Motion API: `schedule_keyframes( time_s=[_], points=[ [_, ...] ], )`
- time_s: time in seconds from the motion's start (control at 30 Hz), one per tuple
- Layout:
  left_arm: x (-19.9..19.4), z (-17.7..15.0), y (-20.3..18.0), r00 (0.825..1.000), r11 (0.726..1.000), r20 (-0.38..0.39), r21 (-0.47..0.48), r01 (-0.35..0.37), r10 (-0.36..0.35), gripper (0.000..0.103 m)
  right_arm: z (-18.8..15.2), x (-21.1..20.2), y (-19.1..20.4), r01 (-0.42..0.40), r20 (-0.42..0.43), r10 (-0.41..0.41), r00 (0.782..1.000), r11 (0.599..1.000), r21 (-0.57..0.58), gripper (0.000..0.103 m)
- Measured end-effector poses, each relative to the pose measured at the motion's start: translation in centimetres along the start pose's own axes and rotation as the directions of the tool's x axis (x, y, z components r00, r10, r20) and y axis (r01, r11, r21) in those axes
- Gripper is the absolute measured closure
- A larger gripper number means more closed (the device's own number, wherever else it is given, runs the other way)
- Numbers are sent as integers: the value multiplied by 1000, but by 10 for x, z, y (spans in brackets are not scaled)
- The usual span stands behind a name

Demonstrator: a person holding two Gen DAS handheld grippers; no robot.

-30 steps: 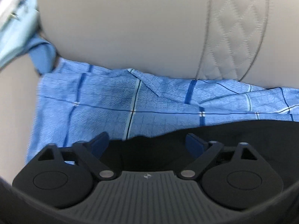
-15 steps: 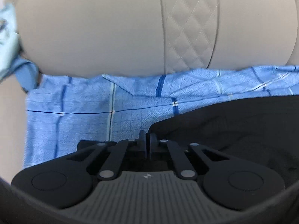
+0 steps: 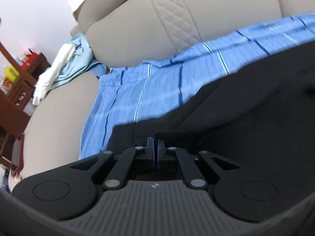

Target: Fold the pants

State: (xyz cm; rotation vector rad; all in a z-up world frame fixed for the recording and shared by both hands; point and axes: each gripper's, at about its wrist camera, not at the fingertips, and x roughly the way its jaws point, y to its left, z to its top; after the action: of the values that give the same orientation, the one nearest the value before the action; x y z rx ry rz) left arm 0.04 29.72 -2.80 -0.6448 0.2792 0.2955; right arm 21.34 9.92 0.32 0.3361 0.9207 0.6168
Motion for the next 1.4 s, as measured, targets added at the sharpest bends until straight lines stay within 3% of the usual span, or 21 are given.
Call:
schedule_keyframes(
  time_s=[0.2, 0.33, 0.5, 0.53, 0.57, 0.63, 0.7, 0.8, 0.97, 1.0, 1.07, 1.1, 1.23, 1.33, 1.4],
  points=[
    [39, -12, -9, 982, 990, -173, -127, 60, -82, 52, -37, -21, -17, -79, 85, 81, 993, 996, -29, 100],
    [60, -12, -9, 980, 971, -177, -232, 53, -96, 26, -40, -20, -28, -95, 87, 96, 992, 995, -17, 100],
    [84, -6, -15, 986, 954, -157, -299, 5, -55, 24, -48, -28, -38, -104, 108, 105, 989, 994, -15, 101],
    [89, -6, -16, 987, 950, -154, -311, -9, -41, 35, -51, -30, -41, -107, 108, 108, 988, 994, -14, 101],
    [93, -7, -17, 987, 947, -155, -320, -20, -31, 69, -54, -31, -43, -116, 104, 117, 988, 993, -9, 101],
    [111, -9, -23, 973, 940, -223, -339, -22, -57, 103, -63, -32, -47, -128, 90, 129, 988, 992, -12, 101],
    [122, -15, -27, 964, 928, -254, -373, -16, -85, 103, -68, -33, -48, -123, 85, 126, 988, 992, -35, 101],
    [124, -13, -39, 975, 952, -221, -299, -59, -9, 102, -66, -43, -53, -103, 117, 110, 987, 993, -61, 99],
    [127, -3, -31, 975, 931, -218, -346, -116, 41, 71, -22, -70, -95, 7, 229, -7, 973, 1000, 0, 87],
    [126, -4, -31, 974, 931, -224, -345, -117, 40, 69, -10, -76, -107, 37, 258, -44, 965, 999, 29, 83],
    [121, -7, -34, 971, 938, -232, -319, -133, 59, 64, 22, -87, -138, 100, 285, -123, 950, 991, 92, 62],
    [117, -9, -36, 970, 942, -229, -301, -145, 76, 64, 38, -90, -156, 140, 289, -173, 942, 982, 129, 57],
    [103, -18, -44, 979, 944, -176, -294, -152, 102, 44, 92, -83, -209, 249, 241, -297, 924, 945, 210, 56],
    [100, -19, -53, 981, 948, -141, -268, -170, 136, 29, 124, -52, -230, 313, 167, -348, 922, 927, 204, 42],
    [92, -20, -58, 973, 947, -136, -238, -214, 185, 28, 138, -30, -236, 372, 164, -401, 901, 910, 181, 38]
  ],
)
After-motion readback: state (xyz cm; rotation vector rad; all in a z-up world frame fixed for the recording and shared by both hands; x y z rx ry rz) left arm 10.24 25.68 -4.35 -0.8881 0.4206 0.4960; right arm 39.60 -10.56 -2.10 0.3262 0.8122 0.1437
